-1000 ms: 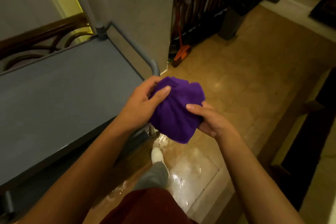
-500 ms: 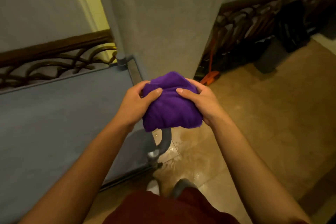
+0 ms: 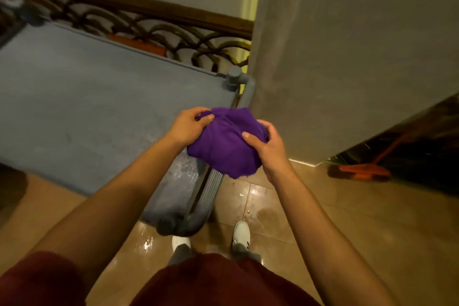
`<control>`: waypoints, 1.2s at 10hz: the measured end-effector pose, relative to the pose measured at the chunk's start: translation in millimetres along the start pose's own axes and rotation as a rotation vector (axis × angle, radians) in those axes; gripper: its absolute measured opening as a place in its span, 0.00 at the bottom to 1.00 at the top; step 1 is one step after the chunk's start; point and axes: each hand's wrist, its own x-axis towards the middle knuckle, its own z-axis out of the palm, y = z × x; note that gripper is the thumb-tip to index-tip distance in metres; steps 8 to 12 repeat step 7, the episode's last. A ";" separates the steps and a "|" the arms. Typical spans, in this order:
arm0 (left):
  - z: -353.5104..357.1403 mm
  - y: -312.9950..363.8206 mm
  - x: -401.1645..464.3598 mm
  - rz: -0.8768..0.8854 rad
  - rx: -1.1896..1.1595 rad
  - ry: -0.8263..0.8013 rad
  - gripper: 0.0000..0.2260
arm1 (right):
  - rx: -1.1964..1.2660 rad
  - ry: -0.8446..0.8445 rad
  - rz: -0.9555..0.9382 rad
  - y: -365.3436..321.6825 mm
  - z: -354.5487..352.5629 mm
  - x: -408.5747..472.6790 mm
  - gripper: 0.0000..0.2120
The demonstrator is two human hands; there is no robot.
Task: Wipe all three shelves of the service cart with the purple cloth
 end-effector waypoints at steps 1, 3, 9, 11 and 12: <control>12.5 -9.6 1.8 -0.156 -0.041 0.035 0.17 | -0.033 -0.079 0.054 16.6 0.9 7.3 0.34; 22.8 -15.1 -13.8 -0.095 0.007 0.158 0.22 | -0.097 -0.085 0.098 20.3 -2.6 13.1 0.33; 46.2 -23.2 -34.5 -0.058 -0.026 0.070 0.23 | -0.851 0.095 -0.391 -3.2 -6.1 -2.7 0.03; 46.2 -23.2 -34.5 -0.058 -0.026 0.070 0.23 | -0.851 0.095 -0.391 -3.2 -6.1 -2.7 0.03; 46.2 -23.2 -34.5 -0.058 -0.026 0.070 0.23 | -0.851 0.095 -0.391 -3.2 -6.1 -2.7 0.03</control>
